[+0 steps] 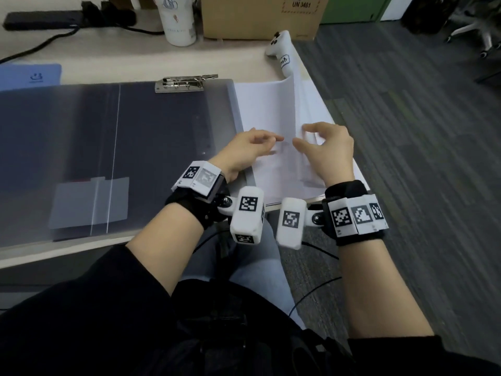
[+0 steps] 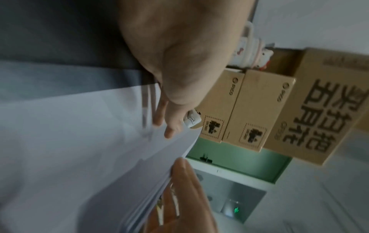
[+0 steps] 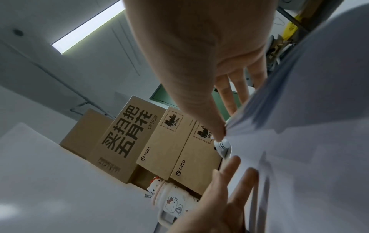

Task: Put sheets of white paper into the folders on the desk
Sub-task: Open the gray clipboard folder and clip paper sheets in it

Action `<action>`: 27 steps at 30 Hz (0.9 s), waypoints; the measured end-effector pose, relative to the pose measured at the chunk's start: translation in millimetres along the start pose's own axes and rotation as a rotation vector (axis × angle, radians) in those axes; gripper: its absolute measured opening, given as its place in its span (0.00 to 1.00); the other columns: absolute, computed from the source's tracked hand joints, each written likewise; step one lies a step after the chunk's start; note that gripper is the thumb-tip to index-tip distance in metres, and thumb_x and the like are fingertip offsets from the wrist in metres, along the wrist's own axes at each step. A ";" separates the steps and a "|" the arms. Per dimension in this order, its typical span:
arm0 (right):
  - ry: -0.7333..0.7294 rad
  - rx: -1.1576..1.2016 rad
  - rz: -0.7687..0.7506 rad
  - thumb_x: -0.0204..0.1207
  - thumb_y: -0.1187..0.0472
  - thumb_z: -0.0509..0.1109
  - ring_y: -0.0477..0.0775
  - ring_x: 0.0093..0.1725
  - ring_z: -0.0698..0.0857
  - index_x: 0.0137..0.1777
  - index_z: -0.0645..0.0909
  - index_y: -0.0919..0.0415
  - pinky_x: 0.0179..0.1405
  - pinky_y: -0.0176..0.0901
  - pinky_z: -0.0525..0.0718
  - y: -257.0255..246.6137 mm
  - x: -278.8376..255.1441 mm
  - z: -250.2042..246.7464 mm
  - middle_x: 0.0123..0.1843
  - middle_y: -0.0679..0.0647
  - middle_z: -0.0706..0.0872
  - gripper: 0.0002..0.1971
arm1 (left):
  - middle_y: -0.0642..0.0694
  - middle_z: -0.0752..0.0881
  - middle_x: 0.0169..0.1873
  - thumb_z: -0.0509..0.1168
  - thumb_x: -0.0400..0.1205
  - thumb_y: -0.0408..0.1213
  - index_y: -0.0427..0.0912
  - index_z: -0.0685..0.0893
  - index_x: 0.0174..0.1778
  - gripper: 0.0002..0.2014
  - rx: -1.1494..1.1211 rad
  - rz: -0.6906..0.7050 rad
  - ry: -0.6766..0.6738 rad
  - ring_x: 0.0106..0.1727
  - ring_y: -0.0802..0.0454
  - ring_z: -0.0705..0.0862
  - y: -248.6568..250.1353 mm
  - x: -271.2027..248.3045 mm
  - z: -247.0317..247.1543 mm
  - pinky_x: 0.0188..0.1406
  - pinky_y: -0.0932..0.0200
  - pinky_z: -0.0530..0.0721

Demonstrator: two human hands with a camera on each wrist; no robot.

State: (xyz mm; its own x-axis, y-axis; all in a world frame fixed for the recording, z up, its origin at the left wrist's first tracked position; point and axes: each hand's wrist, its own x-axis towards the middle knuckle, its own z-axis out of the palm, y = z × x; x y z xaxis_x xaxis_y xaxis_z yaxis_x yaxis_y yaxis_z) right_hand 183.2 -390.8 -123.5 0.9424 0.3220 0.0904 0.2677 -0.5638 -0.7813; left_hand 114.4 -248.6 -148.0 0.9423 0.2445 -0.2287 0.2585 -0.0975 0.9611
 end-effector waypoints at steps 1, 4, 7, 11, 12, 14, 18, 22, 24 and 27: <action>-0.014 0.030 0.002 0.69 0.59 0.76 0.52 0.63 0.82 0.58 0.86 0.59 0.60 0.39 0.77 -1.0 -0.9 0.5 0.61 0.53 0.86 0.17 | 0.45 0.81 0.63 0.58 0.86 0.36 0.36 0.81 0.65 0.15 -0.047 -0.007 -0.006 0.56 0.63 0.82 2.4 -1.1 -0.8 0.53 0.80 0.78; -0.026 0.076 -0.026 0.65 0.58 0.80 0.50 0.61 0.83 0.61 0.83 0.57 0.59 0.44 0.81 -4.5 -5.3 3.8 0.62 0.51 0.85 0.23 | 0.51 0.86 0.55 0.59 0.86 0.41 0.40 0.83 0.62 0.14 -0.123 -0.030 -0.016 0.52 0.67 0.83 4.1 -2.3 -4.2 0.47 0.77 0.79; -0.063 0.082 -0.064 0.63 0.57 0.81 0.45 0.58 0.81 0.63 0.81 0.56 0.57 0.38 0.79 -6.5 -9.9 7.9 0.62 0.51 0.84 0.27 | 0.54 0.88 0.42 0.62 0.84 0.42 0.46 0.85 0.54 0.09 -0.239 -0.077 -0.004 0.43 0.63 0.85 3.0 -4.7 -7.1 0.34 0.72 0.80; -0.095 0.105 -0.080 0.63 0.59 0.82 0.44 0.58 0.79 0.65 0.79 0.56 0.58 0.32 0.75 -10.4 -13.3 10.9 0.61 0.53 0.83 0.29 | 0.57 0.87 0.35 0.64 0.82 0.40 0.48 0.85 0.45 0.04 -0.275 -0.076 -0.022 0.40 0.61 0.84 1.6 -6.6 -12.0 0.34 0.69 0.82; -0.104 0.108 -0.086 0.63 0.60 0.82 0.44 0.58 0.79 0.66 0.78 0.56 0.59 0.33 0.75 -11.4 -14.1 11.5 0.61 0.53 0.83 0.30 | 0.59 0.87 0.31 0.64 0.82 0.39 0.47 0.85 0.44 0.05 -0.270 -0.061 -0.023 0.38 0.63 0.83 0.9 -6.4 -12.2 0.35 0.70 0.82; -0.115 0.104 -0.102 0.62 0.60 0.82 0.46 0.60 0.79 0.67 0.78 0.57 0.61 0.35 0.75 -12.9 -15.4 12.6 0.61 0.54 0.83 0.31 | 0.60 0.85 0.26 0.64 0.83 0.37 0.46 0.84 0.41 0.06 -0.260 -0.042 -0.024 0.32 0.67 0.82 -0.2 -5.7 -12.2 0.35 0.73 0.81; -0.115 0.107 -0.107 0.62 0.60 0.82 0.47 0.61 0.79 0.69 0.76 0.56 0.61 0.34 0.74 -12.8 -15.6 13.1 0.62 0.55 0.83 0.33 | 0.60 0.86 0.28 0.64 0.82 0.35 0.45 0.84 0.40 0.06 -0.254 -0.014 -0.023 0.35 0.67 0.82 -3.6 -3.2 -11.8 0.45 0.74 0.78; -0.108 0.119 -0.113 0.62 0.61 0.82 0.44 0.58 0.78 0.69 0.76 0.56 0.50 0.17 0.72 -11.5 -14.6 12.4 0.62 0.55 0.83 0.33 | 0.60 0.86 0.29 0.65 0.82 0.35 0.45 0.85 0.40 0.06 -0.255 -0.009 -0.002 0.37 0.66 0.81 -4.7 -3.0 -11.6 0.44 0.77 0.77; -0.107 0.120 -0.117 0.63 0.61 0.81 0.44 0.58 0.78 0.68 0.76 0.56 0.48 0.14 0.71 -11.2 -15.0 12.1 0.62 0.54 0.83 0.32 | 0.59 0.86 0.29 0.65 0.82 0.35 0.45 0.85 0.41 0.06 -0.249 -0.004 0.003 0.36 0.66 0.81 -4.5 -3.8 -11.4 0.42 0.78 0.78; -0.098 0.139 -0.118 0.63 0.62 0.81 0.44 0.58 0.78 0.68 0.77 0.56 0.47 0.10 0.70 -10.8 -15.5 11.5 0.62 0.55 0.83 0.31 | 0.59 0.86 0.27 0.65 0.82 0.34 0.44 0.84 0.40 0.06 -0.236 -0.004 0.003 0.32 0.68 0.82 -3.9 -4.4 -11.0 0.37 0.77 0.79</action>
State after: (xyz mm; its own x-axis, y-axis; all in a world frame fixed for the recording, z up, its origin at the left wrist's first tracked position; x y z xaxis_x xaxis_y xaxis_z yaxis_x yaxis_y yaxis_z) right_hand 163.3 -380.9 -123.6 0.8804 0.4556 0.1312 0.3382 -0.4094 -0.8474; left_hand 106.9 -238.7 -149.0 0.9407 0.2470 -0.2326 0.2051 0.1322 0.9698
